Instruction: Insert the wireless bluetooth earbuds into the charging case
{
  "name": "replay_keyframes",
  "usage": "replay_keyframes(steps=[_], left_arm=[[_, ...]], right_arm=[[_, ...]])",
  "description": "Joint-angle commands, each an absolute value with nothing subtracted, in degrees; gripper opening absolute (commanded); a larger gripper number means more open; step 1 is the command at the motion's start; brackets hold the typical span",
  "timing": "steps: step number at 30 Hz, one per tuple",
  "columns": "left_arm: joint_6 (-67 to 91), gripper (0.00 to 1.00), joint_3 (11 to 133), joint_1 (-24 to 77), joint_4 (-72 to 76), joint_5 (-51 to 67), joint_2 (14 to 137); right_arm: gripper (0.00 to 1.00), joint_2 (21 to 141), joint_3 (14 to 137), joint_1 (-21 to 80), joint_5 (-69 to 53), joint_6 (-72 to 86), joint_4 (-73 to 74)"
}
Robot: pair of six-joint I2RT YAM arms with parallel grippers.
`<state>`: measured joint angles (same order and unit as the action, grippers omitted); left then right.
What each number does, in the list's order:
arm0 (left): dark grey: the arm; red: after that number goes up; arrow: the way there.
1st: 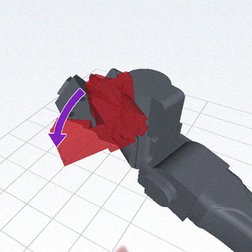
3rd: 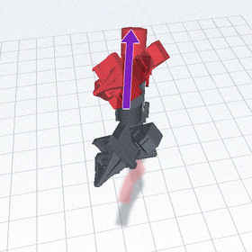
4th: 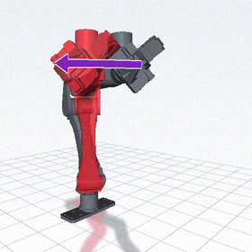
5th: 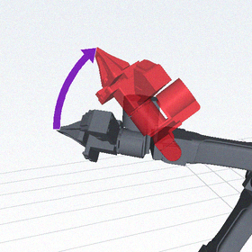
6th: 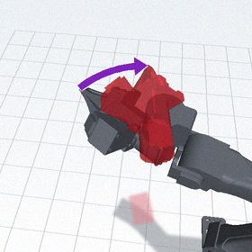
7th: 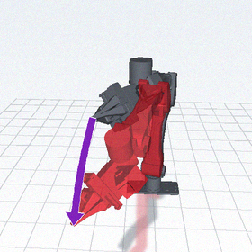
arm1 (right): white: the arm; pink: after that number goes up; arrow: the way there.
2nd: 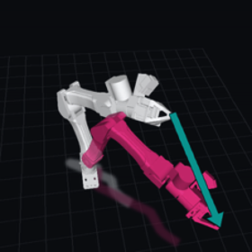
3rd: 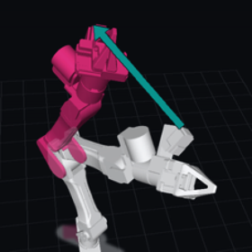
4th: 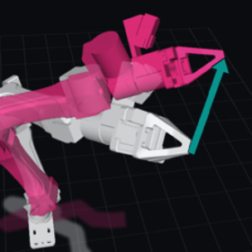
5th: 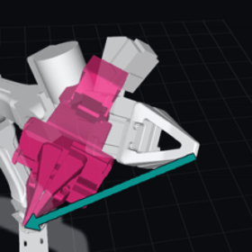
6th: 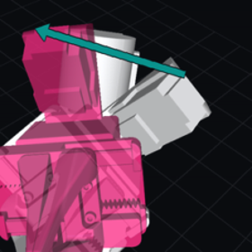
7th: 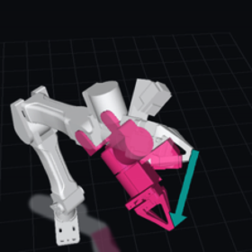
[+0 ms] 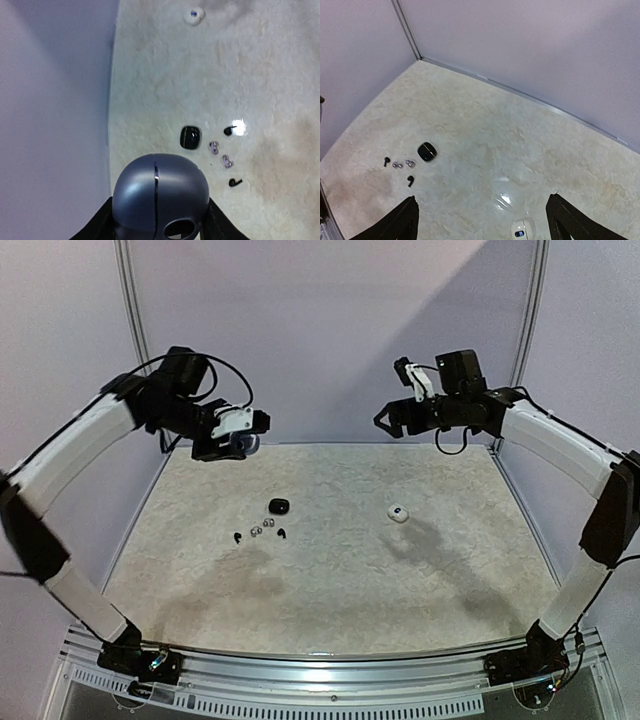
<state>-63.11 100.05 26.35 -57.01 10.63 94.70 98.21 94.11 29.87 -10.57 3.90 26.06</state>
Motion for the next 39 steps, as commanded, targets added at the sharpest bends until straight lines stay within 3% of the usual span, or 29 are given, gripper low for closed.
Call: replay_keyframes(steps=[1, 4, 10, 20, 26, 32, 39], left_arm=[[-57.75, 0.0, 76.82, 35.8, -33.51, 6.27, 79.05], [-49.37, 0.0, 67.29, 44.36, -21.7, -1.88, 73.04], [-35.56, 0.0, 66.59, 52.7, -17.3, -16.28, 76.98], [-35.7, 0.0, 63.37, 53.97, -13.31, -13.07, 76.91], [-36.01, 0.0, 63.72, 53.98, -12.81, -12.34, 77.45], [-36.91, 0.0, 63.72, 54.0, -11.85, -12.28, 77.66], [-37.05, 0.0, 63.04, 54.01, -10.96, -11.05, 77.3]], right_arm=[[0.86, 94.41, 91.97, 32.22, -17.84, 13.2, 19.81], [0.85, 94.35, 92.46, 36.65, -21.76, 13.13, 19.47], [0.83, 97.4, 93.41, 42.88, -32.98, 11.78, 20.56], [0.78, 104.66, 97.03, 45.61, -38.36, 11.17, 24.85], [0.68, 109.39, 101.4, 46.69, -40.77, 9.82, 27.06], [0.46, 111.3, 102.05, 46.78, -41.32, 9.49, 28.36], [0.0, 111.48, 102.25, 46.92, -42.35, 8.88, 27.95]])
